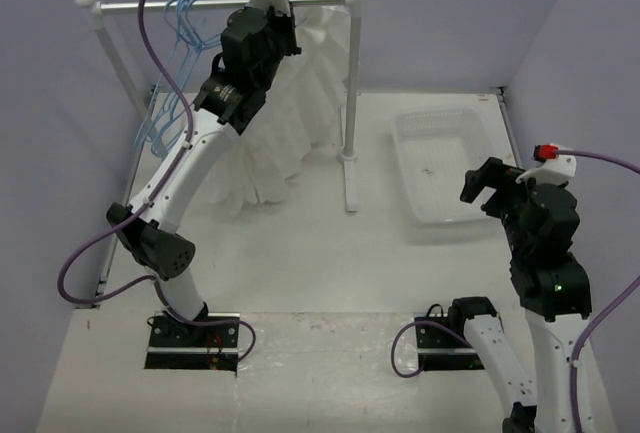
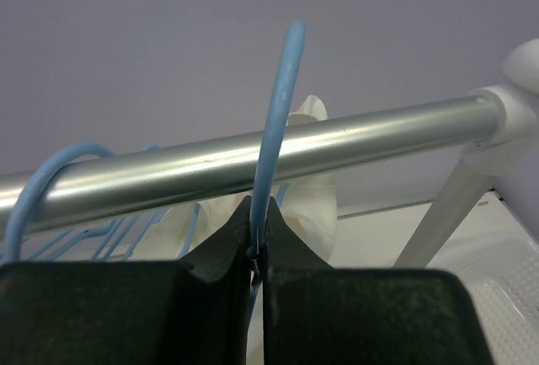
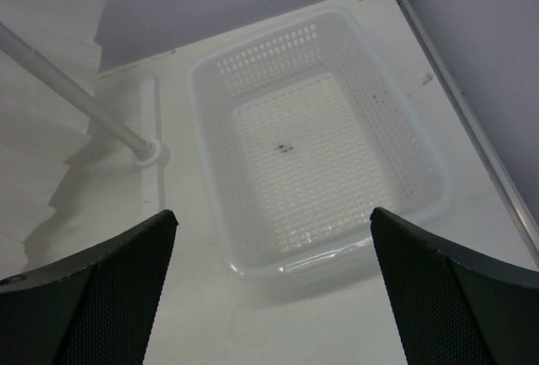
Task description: Remove the skirt from the hanger
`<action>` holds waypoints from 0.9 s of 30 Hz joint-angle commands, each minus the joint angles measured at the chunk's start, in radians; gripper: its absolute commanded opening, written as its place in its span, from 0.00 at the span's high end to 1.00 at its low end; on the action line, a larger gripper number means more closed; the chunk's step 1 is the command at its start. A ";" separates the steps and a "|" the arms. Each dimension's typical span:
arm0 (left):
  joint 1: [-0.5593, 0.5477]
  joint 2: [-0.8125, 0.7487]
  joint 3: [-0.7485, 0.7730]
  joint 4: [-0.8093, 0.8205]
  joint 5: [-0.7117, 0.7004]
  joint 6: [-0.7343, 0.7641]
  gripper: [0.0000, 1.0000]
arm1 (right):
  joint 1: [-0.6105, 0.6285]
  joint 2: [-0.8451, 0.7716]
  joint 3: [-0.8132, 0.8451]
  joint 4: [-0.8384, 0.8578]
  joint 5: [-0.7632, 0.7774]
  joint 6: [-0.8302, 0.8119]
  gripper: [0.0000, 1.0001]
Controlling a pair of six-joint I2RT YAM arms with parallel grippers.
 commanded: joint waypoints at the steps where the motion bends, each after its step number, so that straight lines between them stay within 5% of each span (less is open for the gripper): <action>1: -0.022 -0.081 0.052 0.047 -0.044 0.018 1.00 | -0.002 0.000 -0.013 0.046 -0.031 -0.003 0.01; 14: -0.223 -0.322 -0.330 -0.047 -0.598 -0.222 1.00 | 0.001 0.035 -0.020 0.054 -0.328 -0.045 0.01; 20: -0.315 -0.323 -0.352 -0.190 -0.670 -0.380 1.00 | 0.046 0.035 -0.043 0.035 -0.431 -0.075 0.01; 27: -0.329 -0.355 -0.439 -0.103 -0.427 -0.377 1.00 | 0.297 0.026 -0.100 0.051 -0.428 -0.087 0.01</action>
